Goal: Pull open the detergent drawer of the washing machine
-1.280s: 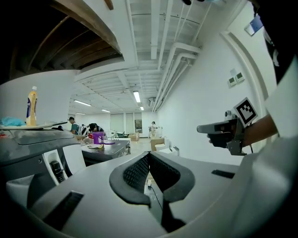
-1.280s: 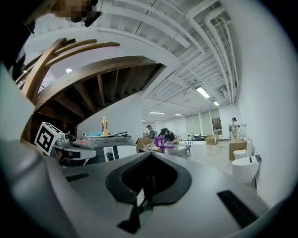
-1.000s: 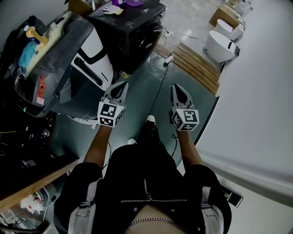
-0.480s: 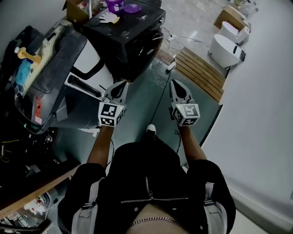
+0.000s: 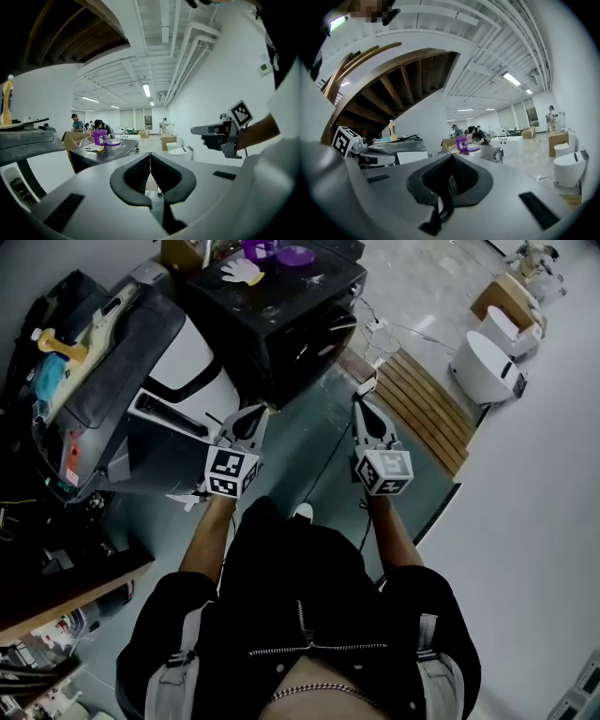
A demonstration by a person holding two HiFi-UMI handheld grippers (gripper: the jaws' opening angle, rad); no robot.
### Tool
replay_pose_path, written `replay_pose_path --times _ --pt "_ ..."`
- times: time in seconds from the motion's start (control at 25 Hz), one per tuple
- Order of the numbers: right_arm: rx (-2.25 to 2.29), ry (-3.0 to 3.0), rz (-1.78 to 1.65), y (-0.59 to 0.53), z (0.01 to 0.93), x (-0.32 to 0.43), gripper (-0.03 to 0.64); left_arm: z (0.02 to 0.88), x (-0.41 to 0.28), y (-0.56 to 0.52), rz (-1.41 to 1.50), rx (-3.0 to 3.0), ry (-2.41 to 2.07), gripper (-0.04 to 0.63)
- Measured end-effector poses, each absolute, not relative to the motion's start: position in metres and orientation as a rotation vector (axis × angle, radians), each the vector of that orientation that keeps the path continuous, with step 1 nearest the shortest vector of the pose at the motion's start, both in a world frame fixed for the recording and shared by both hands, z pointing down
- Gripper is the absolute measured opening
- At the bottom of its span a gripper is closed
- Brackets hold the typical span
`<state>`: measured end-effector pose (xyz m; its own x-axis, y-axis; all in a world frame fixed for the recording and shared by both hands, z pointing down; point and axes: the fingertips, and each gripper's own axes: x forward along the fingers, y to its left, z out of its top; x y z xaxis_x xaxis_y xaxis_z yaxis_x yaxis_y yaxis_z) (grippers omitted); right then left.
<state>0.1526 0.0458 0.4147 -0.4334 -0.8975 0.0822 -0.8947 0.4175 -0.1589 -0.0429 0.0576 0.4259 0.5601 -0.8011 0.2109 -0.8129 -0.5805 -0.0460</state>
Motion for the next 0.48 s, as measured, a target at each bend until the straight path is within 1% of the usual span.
replay_pose_path --times 0.48 --pt "-1.600 2.685 -0.325 -0.054 0.432 0.127 0.006 0.442 -0.049 -0.047 0.312 2.692 -1.407 0.020"
